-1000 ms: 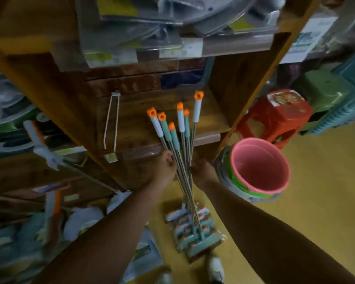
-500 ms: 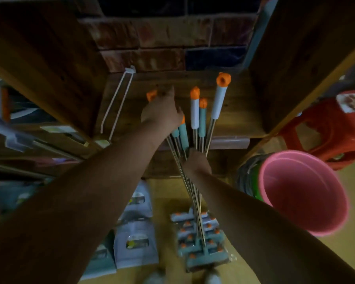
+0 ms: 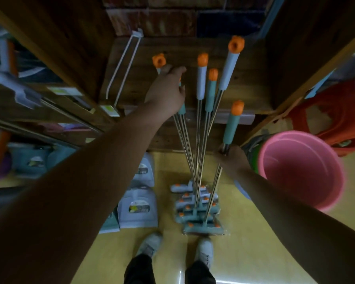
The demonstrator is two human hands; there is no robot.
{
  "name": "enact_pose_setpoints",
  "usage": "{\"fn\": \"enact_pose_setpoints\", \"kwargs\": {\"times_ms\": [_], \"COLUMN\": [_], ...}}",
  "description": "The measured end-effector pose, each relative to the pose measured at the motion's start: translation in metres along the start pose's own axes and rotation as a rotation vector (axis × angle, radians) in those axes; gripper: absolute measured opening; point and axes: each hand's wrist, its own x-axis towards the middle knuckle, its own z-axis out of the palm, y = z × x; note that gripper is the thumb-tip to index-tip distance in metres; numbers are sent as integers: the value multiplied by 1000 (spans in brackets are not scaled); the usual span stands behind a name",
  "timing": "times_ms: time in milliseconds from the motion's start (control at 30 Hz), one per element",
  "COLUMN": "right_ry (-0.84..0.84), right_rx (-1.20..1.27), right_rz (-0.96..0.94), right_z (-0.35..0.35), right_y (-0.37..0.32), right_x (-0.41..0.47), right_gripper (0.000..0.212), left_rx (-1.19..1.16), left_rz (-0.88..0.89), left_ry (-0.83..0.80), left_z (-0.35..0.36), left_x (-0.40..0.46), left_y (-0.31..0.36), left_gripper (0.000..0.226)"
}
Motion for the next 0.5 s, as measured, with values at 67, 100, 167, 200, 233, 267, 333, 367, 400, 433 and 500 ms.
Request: {"fn": "enact_pose_setpoints", "kwargs": {"times_ms": [67, 100, 167, 200, 233, 267, 333, 367, 400, 433, 500], "right_ry": [-14, -11, 8, 32, 67, 107, 183, 220, 250, 271, 301], "right_rx": [-5, 0, 15, 17, 22, 32, 45, 46, 41, 23, -27], "right_rz": [3, 13, 36, 50, 63, 74, 96, 105, 109, 111, 124], "right_z": [6, 12, 25, 30, 36, 41, 51, 56, 60, 65, 70], "right_y": [1, 0, -4, -7, -10, -13, -17, -19, -19, -20, -25], "right_x": [13, 19, 36, 43, 49, 54, 60, 61, 62, 64, 66], "right_gripper": [15, 15, 16, 20, 24, 27, 26, 23, 22, 23, 30], "left_rx": [42, 72, 99, 95, 89, 86, 84, 84, 83, 79, 69], "left_rz": [-19, -37, -60, -64, -65, -66, -69, -68, -67, -68, -74], "left_ry": [-20, -35, -69, -85, -98, -106, -118, -118, -114, -108, -99], "left_z": [6, 9, 15, 17, 18, 19, 22, 24, 27, 30, 35], "left_x": [8, 11, 16, 18, 19, 20, 21, 22, 23, 23, 21], "left_y": [1, 2, 5, 7, 9, 11, 14, 15, 16, 17, 18], "left_gripper": [44, 43, 43, 43, 43, 44, 46, 46, 46, 46, 44]}}
